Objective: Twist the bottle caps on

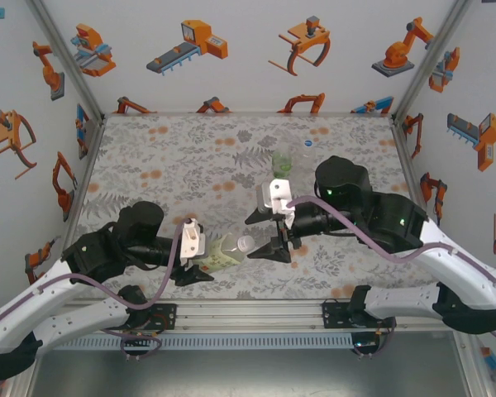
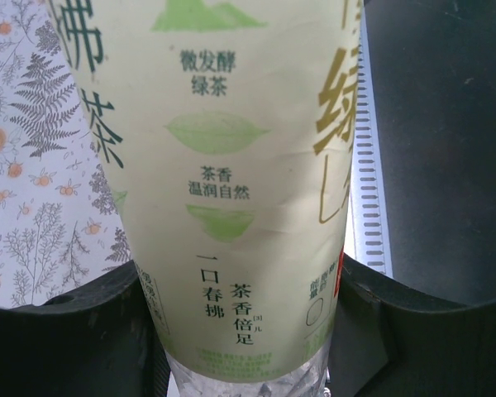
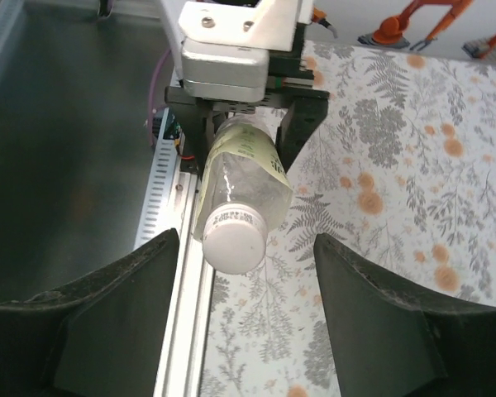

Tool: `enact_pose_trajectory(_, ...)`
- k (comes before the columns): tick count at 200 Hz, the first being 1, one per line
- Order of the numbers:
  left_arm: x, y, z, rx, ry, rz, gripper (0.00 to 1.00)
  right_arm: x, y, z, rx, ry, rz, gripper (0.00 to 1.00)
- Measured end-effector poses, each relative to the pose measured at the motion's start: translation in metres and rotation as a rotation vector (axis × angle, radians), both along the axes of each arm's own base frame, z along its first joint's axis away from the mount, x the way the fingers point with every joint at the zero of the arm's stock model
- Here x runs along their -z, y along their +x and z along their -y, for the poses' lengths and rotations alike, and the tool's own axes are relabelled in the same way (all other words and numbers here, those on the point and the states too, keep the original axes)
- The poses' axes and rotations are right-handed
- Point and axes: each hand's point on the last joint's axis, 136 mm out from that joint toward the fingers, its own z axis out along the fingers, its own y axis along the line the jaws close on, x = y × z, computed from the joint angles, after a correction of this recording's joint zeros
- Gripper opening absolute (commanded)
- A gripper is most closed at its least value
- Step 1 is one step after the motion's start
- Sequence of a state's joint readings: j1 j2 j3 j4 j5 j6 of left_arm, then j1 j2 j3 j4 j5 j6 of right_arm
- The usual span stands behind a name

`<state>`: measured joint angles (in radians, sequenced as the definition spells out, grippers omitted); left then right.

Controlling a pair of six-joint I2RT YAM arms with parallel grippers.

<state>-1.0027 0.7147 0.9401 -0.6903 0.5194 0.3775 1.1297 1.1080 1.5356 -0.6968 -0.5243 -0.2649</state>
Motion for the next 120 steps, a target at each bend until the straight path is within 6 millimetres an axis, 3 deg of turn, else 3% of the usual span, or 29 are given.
enact_pose_trajectory(58, 0.0014, -0.0012, -0.0001, 0.005, 0.006, -0.008, 0.0, 0.0041, -0.0074, -0.0023, -0.071, -0.003, 0.042, 0.45)
enact_pose_trajectory(120, 0.0014, -0.0013, -0.0002, 0.005, 0.006, -0.008, 0.0, 0.0039, -0.0086, -0.0022, -0.079, -0.002, 0.043, 0.42)
